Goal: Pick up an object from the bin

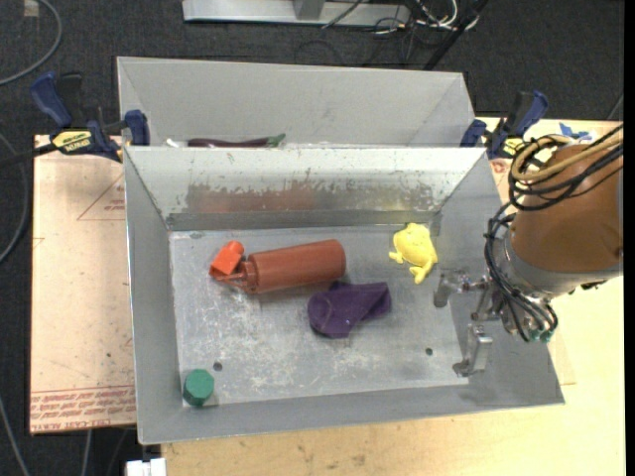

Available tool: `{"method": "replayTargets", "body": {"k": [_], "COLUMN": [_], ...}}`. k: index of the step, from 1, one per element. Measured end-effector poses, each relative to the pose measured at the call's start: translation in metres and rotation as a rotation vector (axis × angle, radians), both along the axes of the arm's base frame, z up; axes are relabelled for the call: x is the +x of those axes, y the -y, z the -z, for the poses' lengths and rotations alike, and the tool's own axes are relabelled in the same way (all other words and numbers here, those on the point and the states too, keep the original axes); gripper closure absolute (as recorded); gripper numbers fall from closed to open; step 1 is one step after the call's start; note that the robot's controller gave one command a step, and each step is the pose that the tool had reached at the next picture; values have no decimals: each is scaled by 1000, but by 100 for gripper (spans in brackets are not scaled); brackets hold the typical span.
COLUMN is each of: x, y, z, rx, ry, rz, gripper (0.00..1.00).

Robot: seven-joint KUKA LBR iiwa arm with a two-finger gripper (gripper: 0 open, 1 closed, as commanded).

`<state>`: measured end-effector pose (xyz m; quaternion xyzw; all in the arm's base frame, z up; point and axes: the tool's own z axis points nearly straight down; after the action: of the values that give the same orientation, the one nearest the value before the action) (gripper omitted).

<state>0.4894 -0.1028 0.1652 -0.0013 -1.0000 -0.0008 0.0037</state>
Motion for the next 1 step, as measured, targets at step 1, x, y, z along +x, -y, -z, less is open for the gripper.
{"method": "replayTargets", "body": {"k": [1], "x": [2], "y": [0], "z": [-4], "rx": [-1], "ry": [8], "rz": [-3], "gripper": [0]}}
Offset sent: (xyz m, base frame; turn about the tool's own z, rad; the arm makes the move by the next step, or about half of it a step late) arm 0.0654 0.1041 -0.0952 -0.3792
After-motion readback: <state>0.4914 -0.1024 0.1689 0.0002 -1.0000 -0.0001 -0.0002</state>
